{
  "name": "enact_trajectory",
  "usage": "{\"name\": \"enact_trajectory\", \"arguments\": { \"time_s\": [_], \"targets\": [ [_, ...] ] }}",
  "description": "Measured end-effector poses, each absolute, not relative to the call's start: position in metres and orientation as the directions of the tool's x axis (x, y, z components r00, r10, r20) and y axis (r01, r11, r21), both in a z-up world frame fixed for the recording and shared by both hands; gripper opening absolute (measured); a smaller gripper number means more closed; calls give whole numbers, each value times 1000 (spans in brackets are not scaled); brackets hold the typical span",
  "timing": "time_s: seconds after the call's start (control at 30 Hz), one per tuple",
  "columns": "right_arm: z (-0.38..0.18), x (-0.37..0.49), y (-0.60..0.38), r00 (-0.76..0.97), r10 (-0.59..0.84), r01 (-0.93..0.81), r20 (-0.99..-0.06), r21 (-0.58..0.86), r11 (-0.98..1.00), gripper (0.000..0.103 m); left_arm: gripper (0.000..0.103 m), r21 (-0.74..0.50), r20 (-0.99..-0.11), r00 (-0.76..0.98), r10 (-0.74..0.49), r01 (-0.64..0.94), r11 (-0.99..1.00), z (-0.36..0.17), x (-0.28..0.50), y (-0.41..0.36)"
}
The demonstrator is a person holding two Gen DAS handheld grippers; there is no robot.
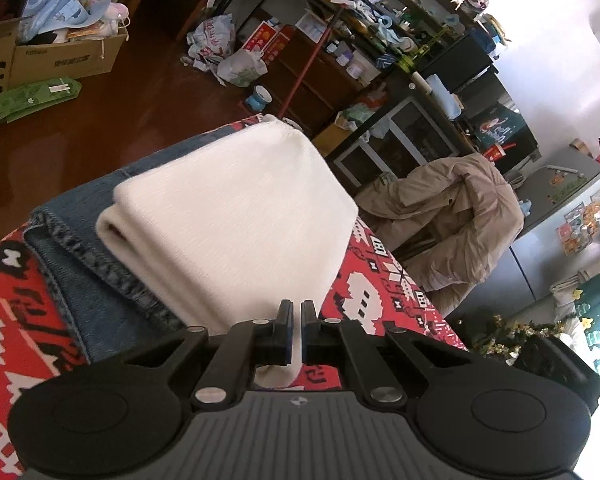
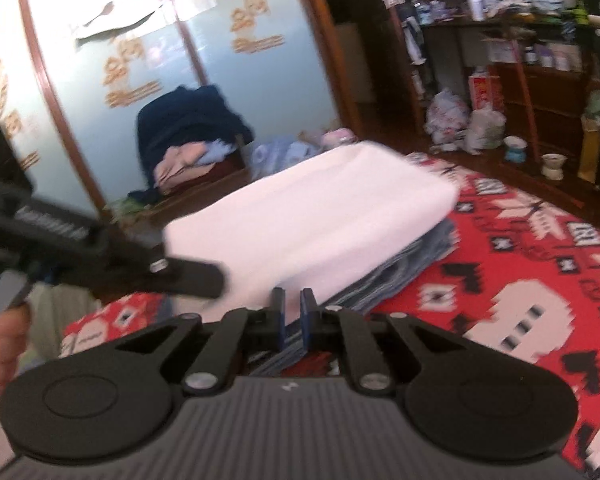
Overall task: Fold clothes
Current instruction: 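Lower the sweater onto the jeans and align it with both grippers, then open both grippers and pull them back from the stacked clothes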
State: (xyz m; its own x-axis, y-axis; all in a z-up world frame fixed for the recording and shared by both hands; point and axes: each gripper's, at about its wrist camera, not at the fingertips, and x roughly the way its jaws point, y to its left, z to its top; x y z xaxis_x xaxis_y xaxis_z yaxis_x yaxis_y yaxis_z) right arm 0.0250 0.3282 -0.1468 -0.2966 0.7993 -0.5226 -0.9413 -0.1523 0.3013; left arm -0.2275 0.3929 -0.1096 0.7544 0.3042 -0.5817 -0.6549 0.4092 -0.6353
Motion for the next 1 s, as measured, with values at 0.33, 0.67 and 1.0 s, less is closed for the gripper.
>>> {"name": "enact_trajectory", "arguments": {
  "time_s": [0.33, 0.67, 1.0],
  "targets": [
    [-141, 35, 317, -267, 815, -938, -515, 332, -97, 12, 3, -632, -579, 761, 294, -646, 427, -109, -234, 390],
    [-137, -5, 292, -364, 775, -913, -516, 362, -187, 11, 3, -635, -593, 765, 251, -636, 439, -113, -245, 370],
    [-117, -38, 240, -189, 799, -943, -571, 333, 15, 13, 5, -515, -627, 740, 244, -628, 583, -86, -273, 331]
  ]
}}
